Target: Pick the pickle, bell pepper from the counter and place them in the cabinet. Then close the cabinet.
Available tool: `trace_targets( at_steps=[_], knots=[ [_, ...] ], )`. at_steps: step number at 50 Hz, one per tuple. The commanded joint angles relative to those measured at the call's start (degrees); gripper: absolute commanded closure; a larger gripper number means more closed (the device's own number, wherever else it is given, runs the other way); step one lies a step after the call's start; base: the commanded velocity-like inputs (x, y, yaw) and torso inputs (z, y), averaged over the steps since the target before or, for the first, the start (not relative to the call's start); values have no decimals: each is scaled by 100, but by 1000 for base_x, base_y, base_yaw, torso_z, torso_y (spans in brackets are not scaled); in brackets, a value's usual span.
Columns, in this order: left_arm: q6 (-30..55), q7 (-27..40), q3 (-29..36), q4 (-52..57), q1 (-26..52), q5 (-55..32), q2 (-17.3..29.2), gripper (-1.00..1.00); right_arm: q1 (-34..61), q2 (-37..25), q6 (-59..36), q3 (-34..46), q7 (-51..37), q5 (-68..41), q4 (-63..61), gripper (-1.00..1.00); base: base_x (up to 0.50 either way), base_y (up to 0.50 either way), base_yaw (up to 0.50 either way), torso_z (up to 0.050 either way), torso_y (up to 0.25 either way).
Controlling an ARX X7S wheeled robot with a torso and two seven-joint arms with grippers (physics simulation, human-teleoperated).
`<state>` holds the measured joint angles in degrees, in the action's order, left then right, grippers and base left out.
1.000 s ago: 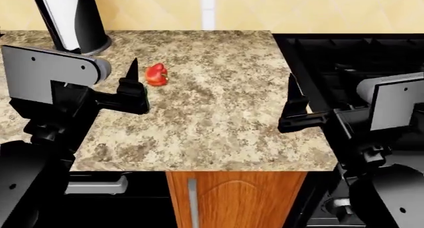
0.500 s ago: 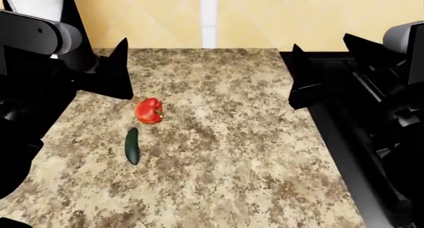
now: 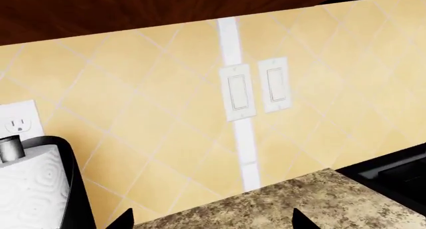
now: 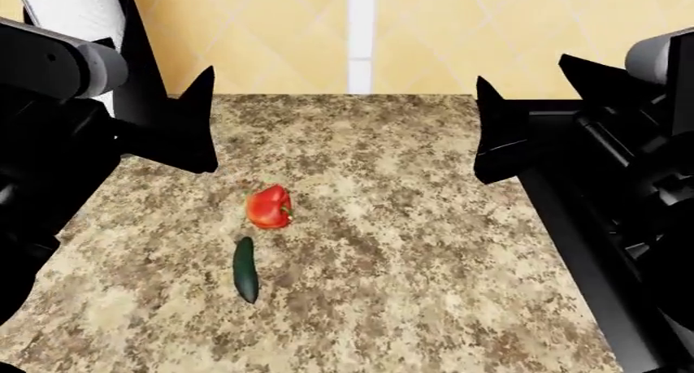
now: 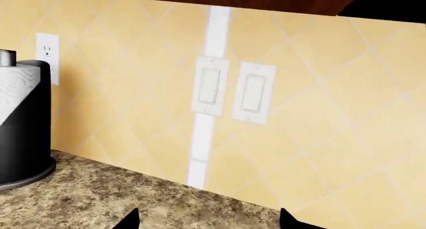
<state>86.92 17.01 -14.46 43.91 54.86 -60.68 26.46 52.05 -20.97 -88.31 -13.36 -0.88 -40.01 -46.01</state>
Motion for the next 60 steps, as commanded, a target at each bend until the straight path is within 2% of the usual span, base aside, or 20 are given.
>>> trace_targets(
  at_steps=[1, 10, 17, 27, 60],
  knots=[
    [-122, 132, 66, -65, -14, -231, 111, -100, 42, -82, -85, -102, -191, -275, 69, -100, 137, 0, 0, 50, 0],
    [-131, 244, 126, -106, 76, -377, 142, -100, -24, -156, -60, -323, -536, -721, 184, -100, 74, -2, 0, 50, 0],
    [-122, 364, 132, -108, 116, -522, 155, -100, -85, -258, 44, -334, -594, -864, 167, -100, 0, 0, 443, 50, 0],
    [-112, 535, 151, -95, 181, -781, 172, -100, -50, -265, 6, -440, -820, -1199, 207, -100, 106, -225, 0, 50, 0],
    [-406, 722, 289, -179, 122, -1063, 425, -100, -125, -505, 383, -341, -1115, -1589, 368, -100, 83, -55, 0, 50, 0]
  ],
)
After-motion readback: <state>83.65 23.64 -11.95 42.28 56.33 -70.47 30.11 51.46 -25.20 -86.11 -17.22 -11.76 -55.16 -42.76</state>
